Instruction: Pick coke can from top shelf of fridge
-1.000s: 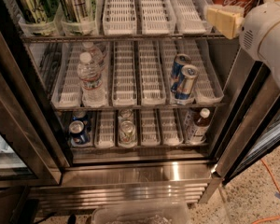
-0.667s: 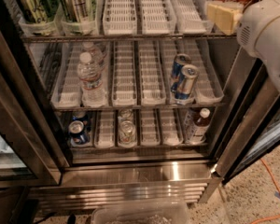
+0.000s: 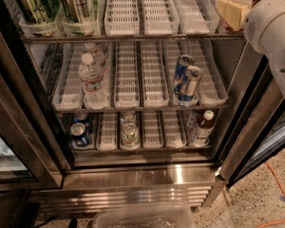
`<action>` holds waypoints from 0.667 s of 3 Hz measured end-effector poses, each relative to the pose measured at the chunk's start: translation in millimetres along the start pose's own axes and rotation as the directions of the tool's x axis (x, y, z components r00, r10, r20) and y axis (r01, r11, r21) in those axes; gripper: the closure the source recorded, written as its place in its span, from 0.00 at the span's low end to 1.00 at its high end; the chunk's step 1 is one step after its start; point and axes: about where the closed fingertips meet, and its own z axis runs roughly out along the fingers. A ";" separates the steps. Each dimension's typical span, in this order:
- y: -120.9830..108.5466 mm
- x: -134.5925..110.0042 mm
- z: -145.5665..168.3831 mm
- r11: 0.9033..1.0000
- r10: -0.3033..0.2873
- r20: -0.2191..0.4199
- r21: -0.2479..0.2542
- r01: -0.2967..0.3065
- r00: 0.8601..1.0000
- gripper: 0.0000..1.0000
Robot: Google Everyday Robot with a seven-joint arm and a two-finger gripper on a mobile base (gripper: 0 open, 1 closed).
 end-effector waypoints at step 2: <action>-9.0 12.6 9.6 0.999 0.021 -0.031 0.032 -0.020 0.999 0.24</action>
Offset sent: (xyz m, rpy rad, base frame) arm 0.0233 -0.0194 -0.0182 0.0555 0.0587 -0.0488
